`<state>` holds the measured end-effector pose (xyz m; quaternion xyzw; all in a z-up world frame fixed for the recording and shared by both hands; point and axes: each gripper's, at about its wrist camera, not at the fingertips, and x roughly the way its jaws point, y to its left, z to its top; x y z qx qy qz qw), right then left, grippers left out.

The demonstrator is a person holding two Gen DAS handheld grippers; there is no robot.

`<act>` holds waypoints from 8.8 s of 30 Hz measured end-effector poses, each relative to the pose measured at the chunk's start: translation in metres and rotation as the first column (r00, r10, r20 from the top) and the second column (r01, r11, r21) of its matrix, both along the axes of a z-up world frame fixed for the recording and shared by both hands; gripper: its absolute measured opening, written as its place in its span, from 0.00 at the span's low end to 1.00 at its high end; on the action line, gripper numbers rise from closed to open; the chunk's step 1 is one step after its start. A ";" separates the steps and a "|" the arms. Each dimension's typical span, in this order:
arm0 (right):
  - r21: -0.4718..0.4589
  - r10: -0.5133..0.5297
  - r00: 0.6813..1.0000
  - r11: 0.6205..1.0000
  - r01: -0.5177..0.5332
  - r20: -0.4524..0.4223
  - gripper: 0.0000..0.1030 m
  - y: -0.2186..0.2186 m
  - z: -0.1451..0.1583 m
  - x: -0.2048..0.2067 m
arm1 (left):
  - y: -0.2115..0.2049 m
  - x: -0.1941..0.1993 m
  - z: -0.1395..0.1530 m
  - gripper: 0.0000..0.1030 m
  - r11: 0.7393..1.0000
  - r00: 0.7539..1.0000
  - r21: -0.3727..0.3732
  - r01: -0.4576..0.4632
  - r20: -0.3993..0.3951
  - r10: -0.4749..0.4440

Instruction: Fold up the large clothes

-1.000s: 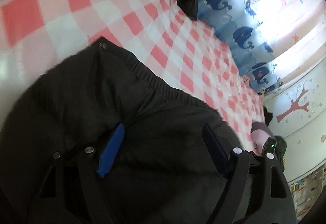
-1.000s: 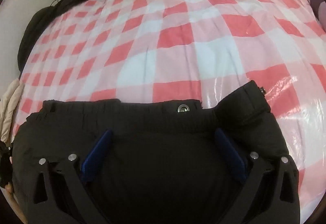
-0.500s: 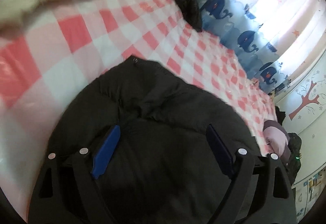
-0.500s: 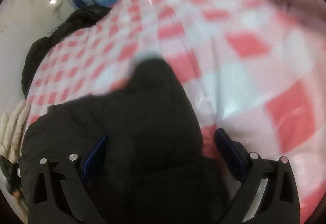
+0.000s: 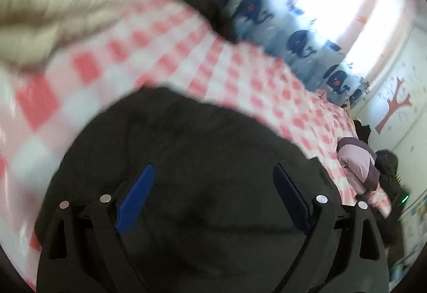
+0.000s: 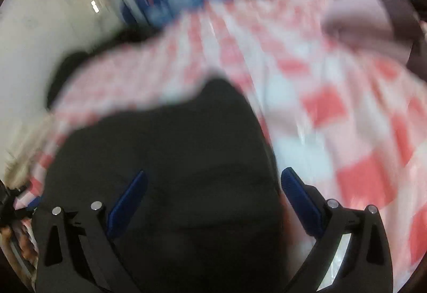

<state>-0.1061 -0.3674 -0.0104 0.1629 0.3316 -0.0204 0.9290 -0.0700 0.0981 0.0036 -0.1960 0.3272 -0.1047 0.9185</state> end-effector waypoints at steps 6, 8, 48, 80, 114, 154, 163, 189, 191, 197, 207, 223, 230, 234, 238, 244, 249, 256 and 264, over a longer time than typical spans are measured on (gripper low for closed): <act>-0.086 0.243 0.969 0.965 -0.246 -0.049 0.93 0.113 0.041 0.090 | -0.057 0.020 -0.004 0.86 0.998 0.998 0.038 0.052 0.045 -0.054; -0.136 0.278 0.954 0.947 -0.292 -0.111 0.93 0.149 0.021 0.125 | -0.065 0.025 -0.022 0.86 0.996 0.998 0.067 0.060 0.022 -0.061; 0.096 0.391 0.898 0.920 -0.379 -0.202 0.93 0.151 0.013 -0.087 | -0.054 -0.179 0.092 0.87 0.905 0.979 0.425 -0.037 0.196 -0.053; 0.561 0.076 0.981 0.827 0.040 -0.181 0.93 -0.004 -0.016 -0.153 | 0.086 -0.148 -0.024 0.88 0.953 0.951 -0.302 -0.035 -0.302 -0.062; 0.813 0.177 0.977 0.583 -0.008 -0.118 0.95 -0.034 -0.048 -0.076 | 0.046 -0.087 -0.063 0.88 0.807 0.943 -0.589 -0.027 -0.283 -0.175; 0.628 0.256 0.952 0.772 -0.096 -0.169 0.57 0.014 -0.027 -0.173 | 0.104 -0.192 -0.079 0.46 0.831 0.906 -0.554 -0.053 -0.376 -0.193; 0.347 -0.127 0.987 0.925 0.154 -0.100 0.73 -0.025 0.026 -0.201 | 0.140 -0.206 -0.086 0.77 0.799 0.931 -0.563 -0.214 -0.364 -0.007; -0.330 0.169 0.878 0.881 -0.338 -0.448 0.93 0.251 -0.056 0.084 | 0.112 -0.161 -0.106 0.57 0.742 0.931 -0.644 -0.185 -0.356 -0.077; -0.301 0.174 0.861 0.888 -0.346 -0.478 0.93 0.250 -0.062 0.091 | 0.111 -0.161 -0.104 0.57 0.744 0.930 -0.641 -0.186 -0.360 -0.077; -0.312 0.285 0.905 0.870 -0.383 -0.315 0.93 0.250 0.014 0.016 | 0.112 -0.162 -0.104 0.66 0.725 0.924 -0.650 -0.226 -0.380 -0.052; -0.353 0.332 0.872 0.817 -0.456 -0.359 0.93 0.271 -0.009 -0.050 | 0.100 -0.151 -0.078 0.66 0.732 0.934 -0.643 -0.225 -0.356 -0.026; -0.394 0.363 0.868 0.783 -0.481 -0.339 0.93 0.295 -0.017 -0.107 | 0.109 -0.156 -0.089 0.65 0.710 0.933 -0.655 -0.257 -0.360 0.005; -0.441 0.358 0.883 0.769 -0.463 -0.302 0.93 0.296 -0.021 -0.122 | 0.115 -0.147 -0.092 0.63 0.721 0.930 -0.638 -0.270 -0.368 0.022; -0.462 0.352 0.909 0.783 -0.417 -0.224 0.93 0.295 -0.006 -0.133 | 0.111 -0.128 -0.080 0.53 0.730 0.942 -0.640 -0.240 -0.335 0.016; -0.435 0.360 0.889 0.778 -0.453 -0.283 0.93 0.298 -0.038 -0.129 | 0.086 -0.116 -0.042 0.43 0.793 0.971 -0.591 -0.146 -0.240 0.001; -0.386 0.373 0.896 0.810 -0.441 -0.239 0.94 0.291 -0.043 -0.128 | 0.004 -0.090 0.033 0.38 0.917 0.994 -0.395 0.057 -0.066 -0.091; -0.092 0.450 0.875 0.878 -0.470 -0.176 0.94 0.244 -0.030 -0.128 | -0.129 -0.074 0.082 0.38 0.953 0.955 -0.055 0.297 0.018 -0.296; 0.584 0.398 0.908 0.709 -0.394 0.130 0.93 0.081 -0.012 -0.170 | -0.297 -0.071 0.039 0.39 0.787 0.830 0.273 0.554 -0.103 -0.548; 0.466 0.162 0.973 0.856 -0.223 0.167 0.93 -0.051 0.048 -0.205 | -0.399 -0.090 -0.025 0.59 0.559 0.737 0.517 0.648 -0.240 -0.632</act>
